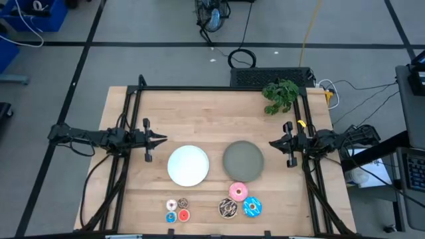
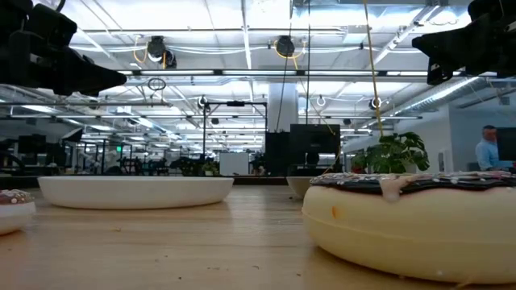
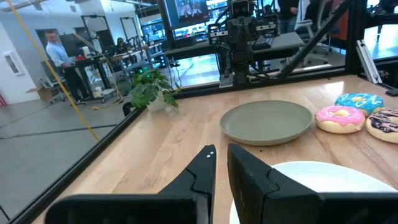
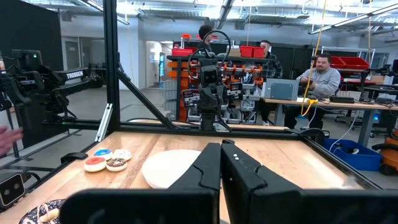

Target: Pick & Place donuts

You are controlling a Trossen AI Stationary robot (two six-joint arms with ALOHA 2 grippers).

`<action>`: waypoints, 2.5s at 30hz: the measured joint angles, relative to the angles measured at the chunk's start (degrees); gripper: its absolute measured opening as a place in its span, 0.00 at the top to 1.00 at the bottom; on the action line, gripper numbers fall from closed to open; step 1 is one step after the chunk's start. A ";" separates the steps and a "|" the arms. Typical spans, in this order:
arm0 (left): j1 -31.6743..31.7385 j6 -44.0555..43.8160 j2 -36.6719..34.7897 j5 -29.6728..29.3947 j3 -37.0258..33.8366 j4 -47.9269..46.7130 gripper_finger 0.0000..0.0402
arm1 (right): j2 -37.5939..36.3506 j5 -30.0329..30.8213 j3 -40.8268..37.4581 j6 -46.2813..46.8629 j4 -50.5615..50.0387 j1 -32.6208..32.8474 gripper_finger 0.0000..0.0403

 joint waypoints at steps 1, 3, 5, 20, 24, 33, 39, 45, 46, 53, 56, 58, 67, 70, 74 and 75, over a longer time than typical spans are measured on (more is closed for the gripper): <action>0.00 0.00 0.00 0.00 -0.02 -0.02 0.88 | -0.01 0.00 0.02 -0.01 0.00 -0.01 1.00; 0.02 0.00 0.00 0.00 0.00 0.00 0.88 | 0.00 -0.02 0.02 0.00 0.00 -0.02 1.00; 0.02 0.00 0.00 0.00 0.00 -0.01 0.88 | -0.01 -0.01 0.02 -0.02 0.00 -0.01 1.00; 0.02 8.59 0.00 0.02 -0.02 1.77 0.88 | 0.00 0.00 0.02 0.00 0.00 0.00 1.00; 0.02 9.13 0.00 0.08 -0.02 1.99 0.88 | 0.00 -0.01 0.02 0.31 0.00 -0.01 1.00; 0.00 3.13 0.00 0.51 -0.02 6.34 0.88 | -0.01 -0.02 0.02 4.94 0.00 0.00 1.00; 0.00 -1.06 0.00 0.50 -0.02 5.81 0.88 | 0.00 0.00 0.02 4.88 0.00 -0.02 1.00; 0.00 -3.34 0.02 0.49 -0.02 3.87 0.88 | 0.00 -0.02 0.02 5.91 -0.01 0.01 1.00; 0.00 -3.26 0.00 0.50 -0.02 4.07 0.88 | 0.00 -0.02 0.02 6.33 -0.12 0.05 1.00; 0.00 -6.97 0.02 -0.07 -0.02 8.34 0.88 | 0.02 -0.04 0.00 6.45 -4.10 0.07 1.00; 0.00 -7.01 0.00 -2.89 -0.02 13.52 0.88 | 0.02 -0.10 0.01 6.46 -5.32 0.07 1.00; 0.00 -5.71 0.00 -5.08 -0.02 16.10 0.88 | 0.07 -0.05 0.02 5.96 -4.92 0.07 1.00; 0.02 -9.94 0.75 -19.04 -0.02 20.84 0.88 | 2.23 -1.68 3.80 -0.03 -0.09 0.25 1.00; 0.00 -11.09 1.02 -19.06 -0.02 20.79 0.88 | 7.53 -1.04 9.95 -2.64 -2.23 1.51 1.00; 0.00 -8.58 1.03 -19.06 -0.02 20.95 0.88 | 19.17 2.65 23.68 -3.52 -13.02 4.69 1.00; 0.00 -8.64 1.05 -19.06 -0.02 20.86 0.88 | 23.01 3.68 28.06 -2.81 -17.23 5.81 1.00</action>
